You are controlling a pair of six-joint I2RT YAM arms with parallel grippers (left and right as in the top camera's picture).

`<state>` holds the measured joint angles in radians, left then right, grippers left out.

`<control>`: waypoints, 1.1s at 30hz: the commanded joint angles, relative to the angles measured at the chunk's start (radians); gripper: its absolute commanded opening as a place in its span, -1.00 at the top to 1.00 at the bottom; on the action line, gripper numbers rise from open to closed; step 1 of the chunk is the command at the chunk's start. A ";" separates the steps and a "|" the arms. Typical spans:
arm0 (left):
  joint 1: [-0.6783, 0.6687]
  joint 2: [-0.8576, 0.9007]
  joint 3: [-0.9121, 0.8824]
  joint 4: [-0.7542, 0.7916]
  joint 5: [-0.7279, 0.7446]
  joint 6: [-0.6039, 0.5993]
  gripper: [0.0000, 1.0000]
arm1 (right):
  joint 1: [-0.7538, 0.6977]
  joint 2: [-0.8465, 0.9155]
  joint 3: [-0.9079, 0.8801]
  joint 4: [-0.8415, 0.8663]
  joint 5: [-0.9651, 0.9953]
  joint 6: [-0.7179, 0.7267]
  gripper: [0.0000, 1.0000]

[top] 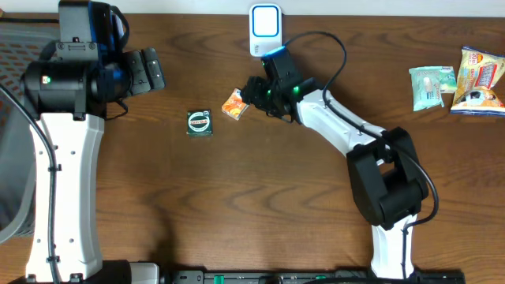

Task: Scan the item barcode
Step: 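Reach the right gripper to the orange Kleenex pack and grasp it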

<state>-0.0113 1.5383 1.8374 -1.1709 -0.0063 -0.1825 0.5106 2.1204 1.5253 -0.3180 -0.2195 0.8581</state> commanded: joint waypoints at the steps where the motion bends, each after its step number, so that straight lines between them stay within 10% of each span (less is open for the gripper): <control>1: 0.000 0.005 -0.001 -0.003 -0.005 0.003 -0.96 | 0.023 0.010 -0.048 0.055 0.011 0.048 -0.16; 33: 0.000 0.005 -0.001 -0.003 -0.005 0.003 -0.96 | 0.055 0.154 -0.058 0.186 0.011 0.088 0.06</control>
<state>-0.0113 1.5383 1.8374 -1.1713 -0.0063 -0.1825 0.5575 2.2204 1.4769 -0.1150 -0.2203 0.9390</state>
